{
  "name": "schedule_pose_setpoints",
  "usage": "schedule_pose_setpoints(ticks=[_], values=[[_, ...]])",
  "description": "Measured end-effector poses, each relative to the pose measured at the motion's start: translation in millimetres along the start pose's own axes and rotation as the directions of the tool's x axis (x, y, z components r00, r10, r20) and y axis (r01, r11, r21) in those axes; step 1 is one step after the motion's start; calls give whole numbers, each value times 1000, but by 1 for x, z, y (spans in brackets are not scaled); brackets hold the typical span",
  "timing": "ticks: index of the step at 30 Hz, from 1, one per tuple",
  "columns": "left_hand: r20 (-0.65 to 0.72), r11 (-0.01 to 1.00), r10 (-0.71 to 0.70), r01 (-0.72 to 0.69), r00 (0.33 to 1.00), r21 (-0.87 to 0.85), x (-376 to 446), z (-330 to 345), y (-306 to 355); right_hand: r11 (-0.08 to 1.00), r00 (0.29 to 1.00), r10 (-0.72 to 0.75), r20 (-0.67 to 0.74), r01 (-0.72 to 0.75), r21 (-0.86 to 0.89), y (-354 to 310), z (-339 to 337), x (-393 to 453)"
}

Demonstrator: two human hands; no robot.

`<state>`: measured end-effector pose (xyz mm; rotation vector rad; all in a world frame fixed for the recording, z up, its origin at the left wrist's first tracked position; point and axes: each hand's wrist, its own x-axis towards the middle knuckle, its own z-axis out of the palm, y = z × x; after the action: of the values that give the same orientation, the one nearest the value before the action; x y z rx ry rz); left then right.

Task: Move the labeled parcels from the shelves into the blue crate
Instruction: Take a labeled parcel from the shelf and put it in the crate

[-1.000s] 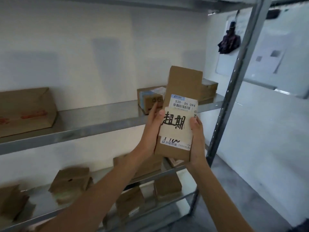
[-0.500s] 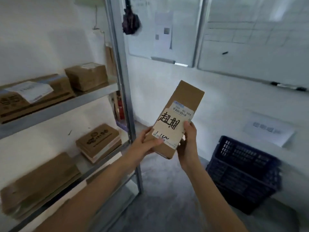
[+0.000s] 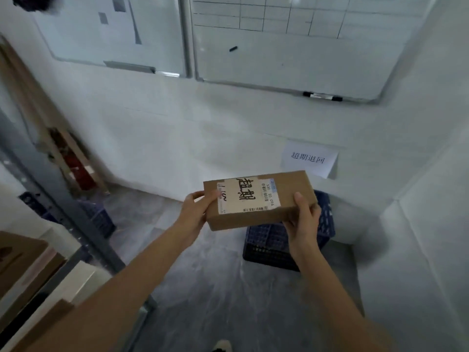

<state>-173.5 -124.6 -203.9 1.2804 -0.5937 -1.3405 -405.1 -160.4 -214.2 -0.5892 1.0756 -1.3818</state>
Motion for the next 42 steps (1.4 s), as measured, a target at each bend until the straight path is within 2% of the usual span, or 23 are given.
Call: schedule_pose_setpoints(ticks=[5, 10, 14, 17, 21, 25, 30, 35, 38, 42], values=[[-30, 995, 45, -42, 999, 96, 80, 34, -18, 999, 985, 5, -172, -10, -33, 19, -4, 56], [52, 971, -47, 34, 997, 235, 143, 57, -38, 966, 928, -32, -371, -67, -252, 31, -20, 104], [146, 955, -112, 65, 983, 290, 179, 77, -53, 903, 892, -84, -443, -120, -413, 38, -37, 135], [154, 941, -147, 90, 977, 327, 205, 91, -60, 878, 896, -107, -431, -118, -464, 35, -47, 162], [97, 917, -178, 129, 979, 379, 247, 112, -70, 844, 897, -134, -422, -120, -523, 37, -60, 206], [43, 884, -190, 151, 981, 443, 301, 148, -85, 841, 893, -98, -439, -161, -516, 41, -76, 269], [-48, 850, -230, 224, 972, 477, 389, 206, -112, 825, 904, 4, -427, -245, -510, 41, -104, 374], [-221, 806, -304, 374, 927, 460, 474, 249, -155, 745, 887, 161, -433, -397, -536, 50, -138, 477], [-298, 798, -304, 413, 905, 440, 515, 267, -177, 702, 887, 218, -406, -432, -566, 63, -155, 529], [-362, 743, -320, 469, 875, 478, 567, 269, -202, 655, 847, 356, -395, -528, -541, 91, -169, 583]])
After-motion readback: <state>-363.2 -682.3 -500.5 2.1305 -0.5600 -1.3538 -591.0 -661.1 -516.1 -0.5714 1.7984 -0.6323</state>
